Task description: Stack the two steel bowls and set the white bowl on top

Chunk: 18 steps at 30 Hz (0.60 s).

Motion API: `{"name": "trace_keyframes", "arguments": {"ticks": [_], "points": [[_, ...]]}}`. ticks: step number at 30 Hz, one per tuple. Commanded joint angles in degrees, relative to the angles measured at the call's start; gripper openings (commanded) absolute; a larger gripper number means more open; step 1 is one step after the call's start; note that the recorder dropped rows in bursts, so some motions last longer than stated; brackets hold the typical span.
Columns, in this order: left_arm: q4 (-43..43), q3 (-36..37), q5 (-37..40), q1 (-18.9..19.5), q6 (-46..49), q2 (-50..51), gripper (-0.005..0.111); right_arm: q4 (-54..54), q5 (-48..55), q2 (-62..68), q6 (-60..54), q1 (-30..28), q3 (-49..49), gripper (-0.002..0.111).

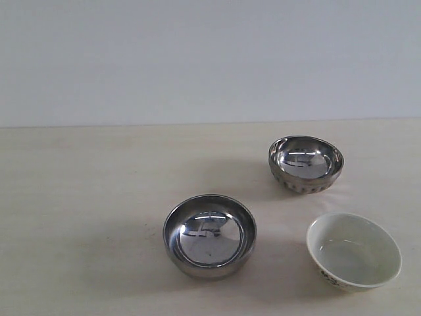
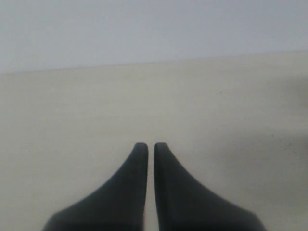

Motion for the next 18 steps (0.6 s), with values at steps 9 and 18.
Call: {"name": "trace_keyframes", "arguments": {"ticks": [9, 18], "points": [[0.11, 0.2, 0.12, 0.06, -0.48, -0.16, 0.004, -0.09, -0.23, -0.28, -0.24, 0.07, -0.07, 0.0], [0.11, 0.2, 0.12, 0.06, -0.48, -0.16, 0.004, -0.48, -1.2, -0.28, -0.88, 0.07, -0.07, 0.0]]}}
